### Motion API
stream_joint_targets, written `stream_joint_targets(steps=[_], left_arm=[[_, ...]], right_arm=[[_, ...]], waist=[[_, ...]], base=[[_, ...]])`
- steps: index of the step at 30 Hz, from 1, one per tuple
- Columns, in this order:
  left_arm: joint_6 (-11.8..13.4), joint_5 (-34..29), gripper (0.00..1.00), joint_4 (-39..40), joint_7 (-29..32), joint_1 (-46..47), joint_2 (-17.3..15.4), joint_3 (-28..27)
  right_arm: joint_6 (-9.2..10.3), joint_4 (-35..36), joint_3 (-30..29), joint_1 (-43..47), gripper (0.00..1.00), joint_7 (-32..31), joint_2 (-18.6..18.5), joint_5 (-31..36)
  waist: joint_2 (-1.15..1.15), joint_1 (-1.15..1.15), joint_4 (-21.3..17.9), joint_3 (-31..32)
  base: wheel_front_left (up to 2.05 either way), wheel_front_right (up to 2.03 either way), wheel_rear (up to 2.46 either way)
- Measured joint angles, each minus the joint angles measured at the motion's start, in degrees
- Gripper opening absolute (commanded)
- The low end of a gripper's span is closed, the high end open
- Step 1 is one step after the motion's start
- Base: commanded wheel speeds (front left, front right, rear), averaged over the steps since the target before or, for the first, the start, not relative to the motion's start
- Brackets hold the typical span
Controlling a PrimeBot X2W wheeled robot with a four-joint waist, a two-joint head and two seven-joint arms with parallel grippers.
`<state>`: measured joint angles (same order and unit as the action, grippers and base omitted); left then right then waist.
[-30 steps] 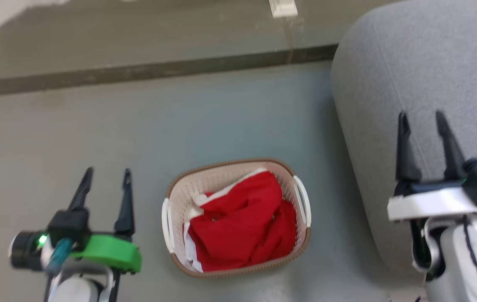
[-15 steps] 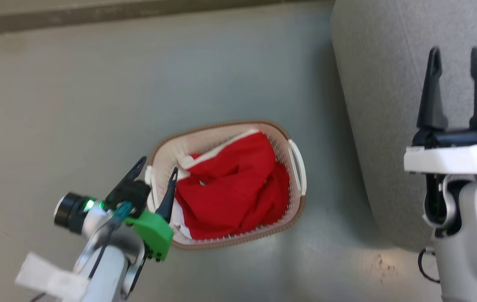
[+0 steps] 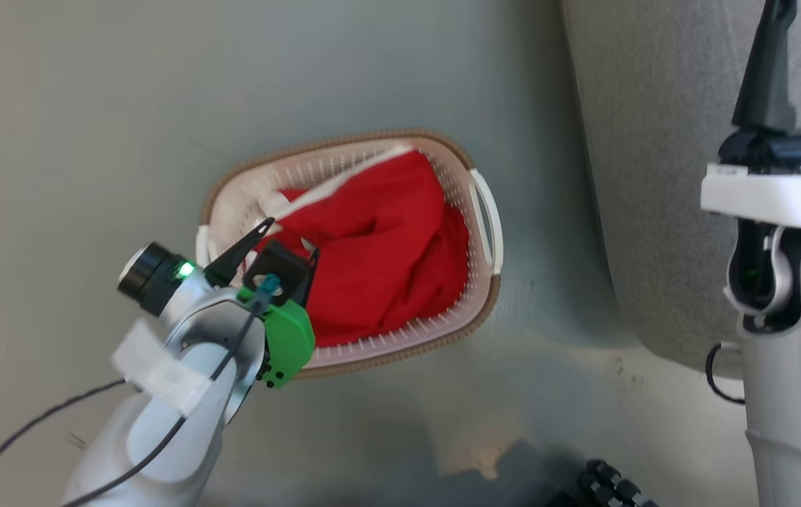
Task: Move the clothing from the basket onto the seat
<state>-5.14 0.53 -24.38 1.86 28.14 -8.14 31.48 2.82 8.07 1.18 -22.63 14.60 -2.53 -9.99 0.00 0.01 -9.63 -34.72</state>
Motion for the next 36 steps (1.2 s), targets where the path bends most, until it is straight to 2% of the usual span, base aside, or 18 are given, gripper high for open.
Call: stream_joint_targets(steps=[10,19,36], left_arm=[[-1.49,-4.8,1.0,-7.17,2.14,9.1,1.74,6.23],[-1.93,-5.91,1.0,-14.49,3.23,13.39,1.52,9.59],[-1.99,-5.9,1.0,-23.13,3.55,19.77,0.04,13.32]], right_arm=[[0.4,2.71,0.81,-7.38,1.0,0.01,-0.12,-0.27],[0.88,2.82,2.45,-11.01,1.0,0.01,-0.18,-1.16],[1.89,3.03,5.12,-13.55,1.0,0.01,-0.22,-2.96]], waist=[[0.0,0.0,-1.61,-9.07],[0.0,0.0,-3.11,-15.13],[0.0,0.0,-7.18,-19.93]], base=[[0.0,0.0,0.0],[0.0,0.0,0.0],[0.0,0.0,0.0]])
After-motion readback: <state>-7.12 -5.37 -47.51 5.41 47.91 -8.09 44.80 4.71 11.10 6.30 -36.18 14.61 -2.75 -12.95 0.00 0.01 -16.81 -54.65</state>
